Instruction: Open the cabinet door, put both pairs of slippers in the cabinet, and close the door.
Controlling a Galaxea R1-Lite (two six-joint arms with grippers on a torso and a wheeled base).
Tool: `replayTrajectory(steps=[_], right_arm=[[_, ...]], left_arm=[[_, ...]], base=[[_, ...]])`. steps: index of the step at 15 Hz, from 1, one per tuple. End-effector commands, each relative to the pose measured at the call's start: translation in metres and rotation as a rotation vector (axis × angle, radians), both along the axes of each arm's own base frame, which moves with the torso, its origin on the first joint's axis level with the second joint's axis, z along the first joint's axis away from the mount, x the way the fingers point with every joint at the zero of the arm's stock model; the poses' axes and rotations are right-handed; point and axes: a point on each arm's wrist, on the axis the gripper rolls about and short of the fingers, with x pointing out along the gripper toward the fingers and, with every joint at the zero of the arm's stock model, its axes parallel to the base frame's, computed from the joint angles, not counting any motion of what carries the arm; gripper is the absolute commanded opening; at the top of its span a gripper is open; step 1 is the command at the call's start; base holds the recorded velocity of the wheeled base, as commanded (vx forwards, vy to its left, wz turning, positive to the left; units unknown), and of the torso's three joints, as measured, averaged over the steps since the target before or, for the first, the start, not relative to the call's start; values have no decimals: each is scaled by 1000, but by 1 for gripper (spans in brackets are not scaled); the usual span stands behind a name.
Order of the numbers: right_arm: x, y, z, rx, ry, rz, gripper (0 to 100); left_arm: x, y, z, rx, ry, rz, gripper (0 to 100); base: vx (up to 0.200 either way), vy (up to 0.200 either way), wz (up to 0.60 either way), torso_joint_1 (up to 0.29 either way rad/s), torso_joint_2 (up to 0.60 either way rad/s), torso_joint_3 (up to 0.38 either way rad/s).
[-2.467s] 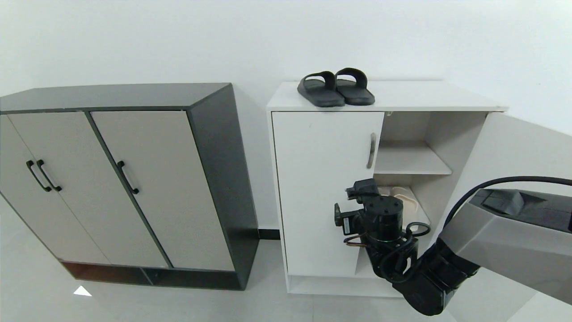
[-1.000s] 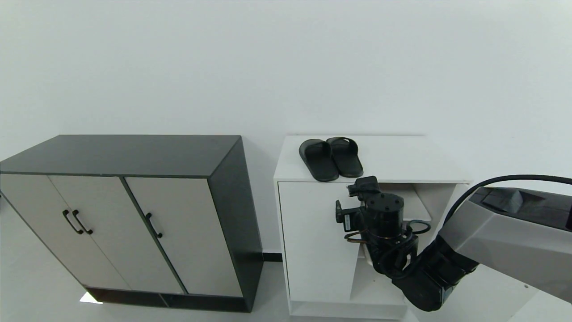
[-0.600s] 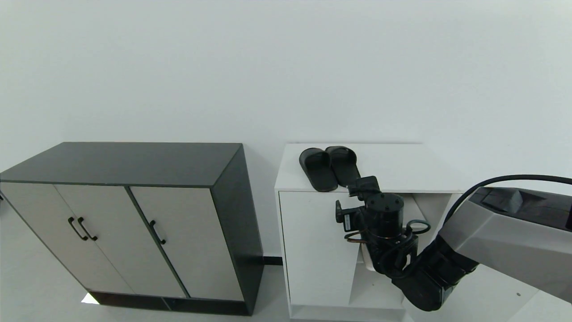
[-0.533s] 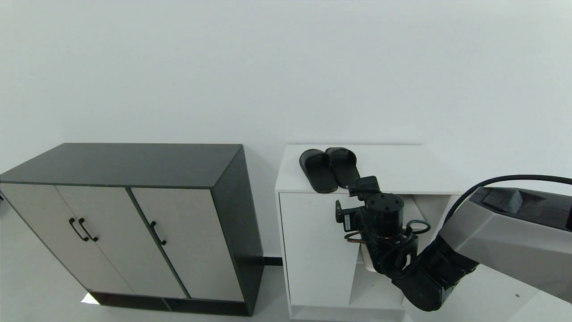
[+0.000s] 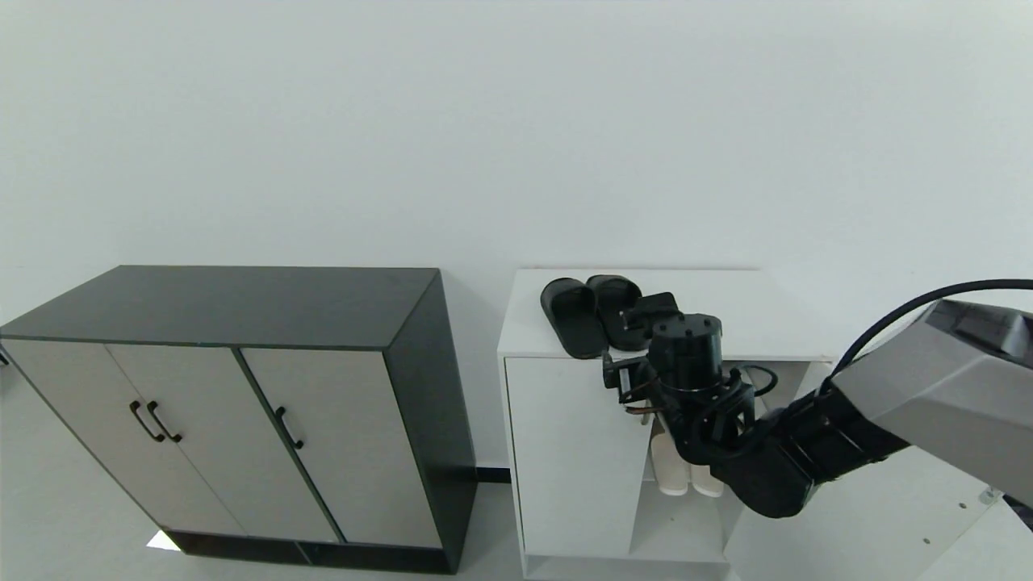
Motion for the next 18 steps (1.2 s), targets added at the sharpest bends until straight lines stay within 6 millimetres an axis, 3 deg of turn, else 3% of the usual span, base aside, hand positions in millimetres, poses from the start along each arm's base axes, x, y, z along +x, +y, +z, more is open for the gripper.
replayTrajectory(steps=[1,8,18], right_arm=[[-5,3,38,81,-22,18,100],[-9,6,20,92,79,103,100],[-9,7,14,92,68,100,100]], left_arm=[[0,0,0,0,1,0,0],[0,0,0,0,1,0,0],[0,0,0,0,2,0,0]], base=[[0,0,0,0,0,0],[0,0,0,0,0,0],[200,0,0,3,-2,3]])
